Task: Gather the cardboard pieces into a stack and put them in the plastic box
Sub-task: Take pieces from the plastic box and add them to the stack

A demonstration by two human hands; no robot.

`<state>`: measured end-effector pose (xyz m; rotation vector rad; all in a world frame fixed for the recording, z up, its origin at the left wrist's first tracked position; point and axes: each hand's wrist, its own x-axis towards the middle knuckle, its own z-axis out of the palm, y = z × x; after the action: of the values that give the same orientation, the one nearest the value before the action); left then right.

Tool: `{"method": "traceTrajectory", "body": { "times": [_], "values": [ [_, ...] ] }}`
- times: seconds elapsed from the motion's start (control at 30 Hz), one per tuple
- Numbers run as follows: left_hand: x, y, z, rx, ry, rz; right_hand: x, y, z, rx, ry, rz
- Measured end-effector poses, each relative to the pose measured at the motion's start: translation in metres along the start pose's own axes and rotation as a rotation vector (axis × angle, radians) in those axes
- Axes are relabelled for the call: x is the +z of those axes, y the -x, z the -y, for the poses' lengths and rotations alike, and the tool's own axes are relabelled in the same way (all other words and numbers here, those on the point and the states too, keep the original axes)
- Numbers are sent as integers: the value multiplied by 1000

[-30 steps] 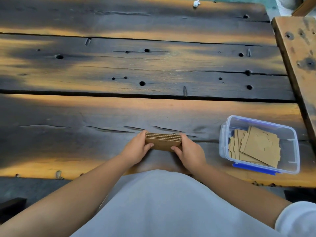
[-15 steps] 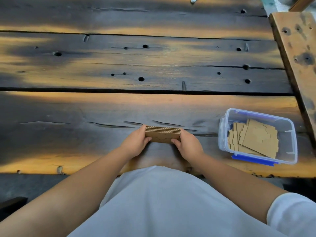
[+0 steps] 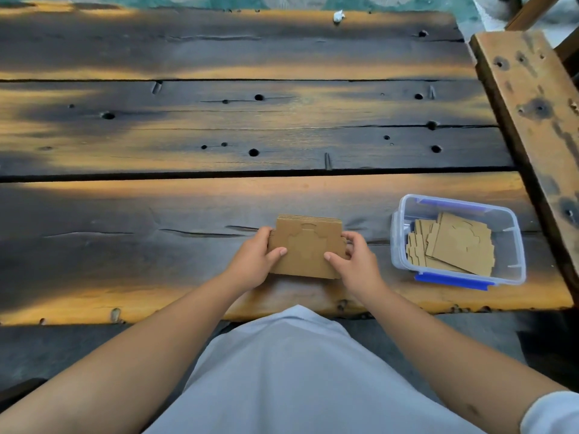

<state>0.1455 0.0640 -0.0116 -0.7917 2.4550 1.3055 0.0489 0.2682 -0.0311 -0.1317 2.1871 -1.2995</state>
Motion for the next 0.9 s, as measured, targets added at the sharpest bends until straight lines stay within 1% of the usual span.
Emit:
{"method": "traceTrajectory", "body": {
  "times": [0.1,0.23,0.4,0.5,0.67,0.8,0.9],
  "values": [
    [6,-2,-7,4,20,34,-7,9,-2,-7,-12,-33],
    [11,-8,-16,37,-24,93,-16,25,1,-4,-22,-85],
    [15,-12,-35,121,-123,171,-29,47,5,10,16,-221],
    [20,-13,-52,191,-107,177,-41,57,3,67,0,-300],
    [31,-12,-77,242,-102,197,-56,74,-5,136,-26,-424],
    [44,-10,-94,259,-125,196,-70,81,-12,177,-35,-452],
    [58,-10,-111,287,-126,210,-88,80,-17,182,30,-487]
  ]
}}
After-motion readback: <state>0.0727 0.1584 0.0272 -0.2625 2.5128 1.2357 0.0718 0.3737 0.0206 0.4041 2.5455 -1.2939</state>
